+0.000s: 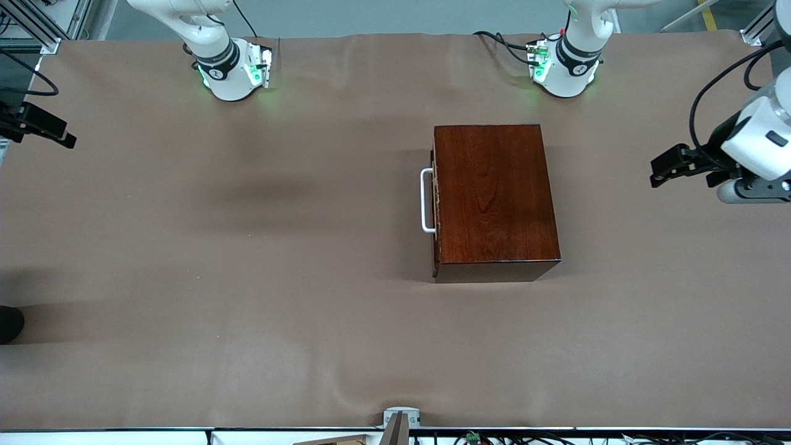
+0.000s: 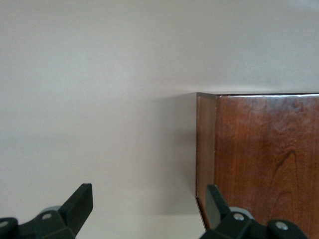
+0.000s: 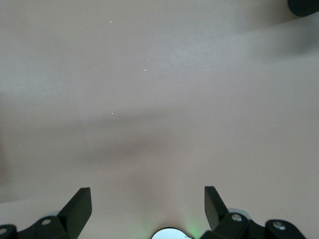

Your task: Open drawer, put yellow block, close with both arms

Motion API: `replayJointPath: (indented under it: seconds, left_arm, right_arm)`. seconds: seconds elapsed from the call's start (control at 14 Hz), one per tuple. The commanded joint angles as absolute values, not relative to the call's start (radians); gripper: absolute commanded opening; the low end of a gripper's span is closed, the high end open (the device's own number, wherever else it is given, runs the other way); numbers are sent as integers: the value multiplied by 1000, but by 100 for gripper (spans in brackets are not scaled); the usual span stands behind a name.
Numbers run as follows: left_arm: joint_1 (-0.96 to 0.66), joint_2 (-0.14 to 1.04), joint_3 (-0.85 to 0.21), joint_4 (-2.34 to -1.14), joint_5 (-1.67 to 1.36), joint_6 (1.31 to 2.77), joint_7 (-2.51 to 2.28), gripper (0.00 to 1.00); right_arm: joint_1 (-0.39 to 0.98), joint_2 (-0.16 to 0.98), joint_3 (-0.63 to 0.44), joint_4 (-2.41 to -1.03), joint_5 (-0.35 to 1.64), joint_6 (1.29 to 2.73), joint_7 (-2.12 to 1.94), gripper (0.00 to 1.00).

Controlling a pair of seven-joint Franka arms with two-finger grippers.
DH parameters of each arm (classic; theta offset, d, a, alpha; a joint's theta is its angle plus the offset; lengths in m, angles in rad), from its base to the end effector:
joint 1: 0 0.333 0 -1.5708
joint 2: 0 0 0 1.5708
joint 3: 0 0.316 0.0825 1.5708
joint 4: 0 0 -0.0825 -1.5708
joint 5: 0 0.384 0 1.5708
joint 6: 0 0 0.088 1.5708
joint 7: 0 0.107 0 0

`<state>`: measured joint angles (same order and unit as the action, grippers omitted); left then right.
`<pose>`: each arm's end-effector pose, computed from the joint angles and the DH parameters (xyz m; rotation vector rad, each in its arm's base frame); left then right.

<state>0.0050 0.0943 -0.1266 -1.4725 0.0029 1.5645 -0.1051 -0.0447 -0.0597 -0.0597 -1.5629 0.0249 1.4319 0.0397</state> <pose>0.5793 -0.0667 0.6171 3.1327 -0.0250 -0.0040 0.5186 -0.0525 0.6486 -3.1013 0.2195 0.1096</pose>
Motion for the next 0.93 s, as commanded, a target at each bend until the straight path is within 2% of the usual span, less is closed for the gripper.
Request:
replayJointPath:
  seconds: [0.0, 0.86]
  left_arm:
    - [20, 61, -130, -1506, -18, 1588, -95, 100]
    - [25, 63, -124, -1505, -12, 1595, -97, 100]
  right_arm:
    - [-60, -61, -55, -1540, 28, 1422, 35, 100]
    - [-49, -58, -52, -1537, 26, 1422, 31, 100]
